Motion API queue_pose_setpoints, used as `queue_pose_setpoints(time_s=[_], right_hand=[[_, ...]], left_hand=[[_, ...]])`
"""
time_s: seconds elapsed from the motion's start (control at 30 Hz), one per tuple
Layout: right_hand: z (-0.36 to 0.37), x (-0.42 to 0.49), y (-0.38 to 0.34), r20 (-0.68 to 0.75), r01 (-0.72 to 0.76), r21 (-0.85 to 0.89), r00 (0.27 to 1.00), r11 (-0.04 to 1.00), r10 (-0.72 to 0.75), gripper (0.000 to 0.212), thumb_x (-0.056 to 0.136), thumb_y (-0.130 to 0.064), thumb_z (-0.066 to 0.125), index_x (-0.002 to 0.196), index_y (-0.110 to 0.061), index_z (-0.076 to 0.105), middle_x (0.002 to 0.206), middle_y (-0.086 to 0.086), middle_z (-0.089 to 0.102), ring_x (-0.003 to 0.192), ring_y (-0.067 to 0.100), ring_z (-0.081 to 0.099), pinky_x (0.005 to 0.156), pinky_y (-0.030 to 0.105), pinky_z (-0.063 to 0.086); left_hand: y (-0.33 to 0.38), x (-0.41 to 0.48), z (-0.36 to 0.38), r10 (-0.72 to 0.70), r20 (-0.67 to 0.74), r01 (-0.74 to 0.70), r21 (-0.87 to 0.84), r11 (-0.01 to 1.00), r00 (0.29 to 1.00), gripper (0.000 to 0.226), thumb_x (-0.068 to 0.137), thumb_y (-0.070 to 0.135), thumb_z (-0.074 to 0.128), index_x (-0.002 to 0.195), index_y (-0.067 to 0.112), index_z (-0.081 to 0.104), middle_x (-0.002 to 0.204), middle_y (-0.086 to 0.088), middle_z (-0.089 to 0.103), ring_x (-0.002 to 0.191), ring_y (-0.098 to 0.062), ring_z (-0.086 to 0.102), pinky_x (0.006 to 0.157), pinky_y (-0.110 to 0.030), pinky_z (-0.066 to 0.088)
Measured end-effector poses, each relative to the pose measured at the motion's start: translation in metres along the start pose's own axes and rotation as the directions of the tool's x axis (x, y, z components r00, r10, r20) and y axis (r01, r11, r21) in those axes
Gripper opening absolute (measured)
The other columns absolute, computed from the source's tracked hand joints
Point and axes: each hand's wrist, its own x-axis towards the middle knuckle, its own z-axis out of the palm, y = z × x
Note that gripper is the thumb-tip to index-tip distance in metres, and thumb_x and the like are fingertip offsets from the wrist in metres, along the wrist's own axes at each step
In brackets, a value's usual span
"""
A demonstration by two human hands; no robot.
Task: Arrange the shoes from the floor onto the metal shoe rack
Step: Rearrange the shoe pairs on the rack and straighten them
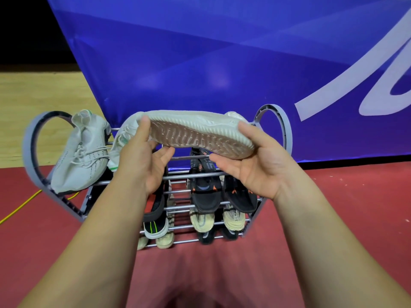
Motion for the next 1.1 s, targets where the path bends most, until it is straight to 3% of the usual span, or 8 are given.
queue_pose_setpoints(time_s=[0.2,0.37,0.47,0.6,0.8,0.9,1.0,1.1], right_hand=[[0.021,0.010,0.025,0.014,0.160,-0.240,0.987,0.958,-0.161,0.048,0.084,-0.009,0.078,0.129,-0.002,0.063,0.118,0.014,0.075,0.108,0.022,0.072,0.103,0.042,0.055],[0.032,0.017,0.052,-0.135,0.298,-0.604,0.876,0.739,-0.463,0.052,0.080,-0.022,0.085,0.116,-0.038,0.051,0.099,-0.018,0.071,0.087,-0.007,0.070,0.074,0.016,0.056],[0.029,0.024,0.067,-0.148,0.267,-0.752,0.823,0.603,-0.549,0.058,0.076,-0.039,0.084,0.116,-0.043,0.042,0.104,-0.018,0.066,0.091,-0.004,0.066,0.076,0.023,0.055],[0.025,0.034,0.090,-0.103,0.230,-0.868,0.783,0.439,-0.613,0.053,0.075,-0.047,0.076,0.115,-0.031,0.046,0.111,-0.008,0.060,0.102,0.015,0.061,0.084,0.038,0.055],[0.027,0.034,0.103,-0.052,0.079,-0.968,0.866,0.240,-0.496,0.086,0.077,-0.042,0.071,0.149,-0.017,0.030,0.140,0.009,0.045,0.128,0.029,0.045,0.105,0.049,0.045],[0.028,0.024,0.073,0.020,0.098,-0.976,0.930,0.195,-0.367,0.058,0.079,-0.037,0.068,0.133,-0.026,0.051,0.131,0.000,0.051,0.121,0.021,0.054,0.098,0.037,0.049],[0.022,0.007,0.031,-0.005,0.134,-0.966,0.847,0.223,-0.531,0.039,0.088,-0.024,0.062,0.127,-0.025,0.064,0.125,-0.009,0.055,0.111,0.012,0.056,0.086,0.022,0.044],[-0.003,0.000,0.005,-0.096,0.098,-0.970,0.690,0.224,-0.718,0.043,0.087,-0.025,0.061,0.129,-0.020,0.059,0.129,-0.005,0.051,0.118,0.018,0.051,0.094,0.033,0.047]], left_hand=[[-0.017,-0.005,0.020,0.027,0.203,-0.064,0.177,0.982,0.979,0.042,0.099,0.019,0.062,0.139,0.010,0.053,0.128,-0.006,0.070,0.114,-0.022,0.069,0.105,-0.045,0.051],[-0.032,-0.014,0.026,-0.058,0.309,-0.088,0.440,0.894,0.949,0.028,0.101,0.007,0.049,0.124,0.005,0.065,0.114,-0.013,0.075,0.107,-0.031,0.072,0.101,-0.049,0.054],[-0.032,-0.012,0.022,-0.052,0.285,-0.146,0.628,0.764,0.957,0.033,0.086,0.007,0.054,0.108,0.019,0.074,0.106,-0.019,0.075,0.107,-0.045,0.067,0.102,-0.057,0.051],[-0.034,-0.008,0.013,-0.002,0.243,-0.201,0.807,0.556,0.970,0.036,0.074,0.016,0.048,0.097,0.020,0.075,0.092,-0.011,0.076,0.092,-0.037,0.071,0.090,-0.053,0.058],[-0.035,-0.014,0.014,0.049,0.204,-0.207,0.896,0.392,0.978,0.026,0.082,0.023,0.046,0.100,0.026,0.064,0.099,0.008,0.073,0.090,-0.017,0.068,0.084,-0.046,0.057],[-0.035,-0.016,0.012,0.053,0.207,-0.210,0.881,0.425,0.977,0.042,0.083,0.017,0.052,0.120,0.036,0.055,0.112,0.017,0.071,0.099,-0.007,0.068,0.092,-0.041,0.055],[-0.038,-0.017,0.011,0.039,0.254,-0.251,0.898,0.363,0.966,0.051,0.076,0.019,0.054,0.124,0.036,0.053,0.109,0.016,0.070,0.097,-0.011,0.069,0.089,-0.045,0.057],[-0.039,-0.022,0.015,-0.052,0.300,-0.275,0.920,0.279,0.952,0.075,0.079,0.023,0.064,0.147,0.031,0.035,0.124,0.015,0.058,0.106,-0.015,0.064,0.089,-0.034,0.052]])
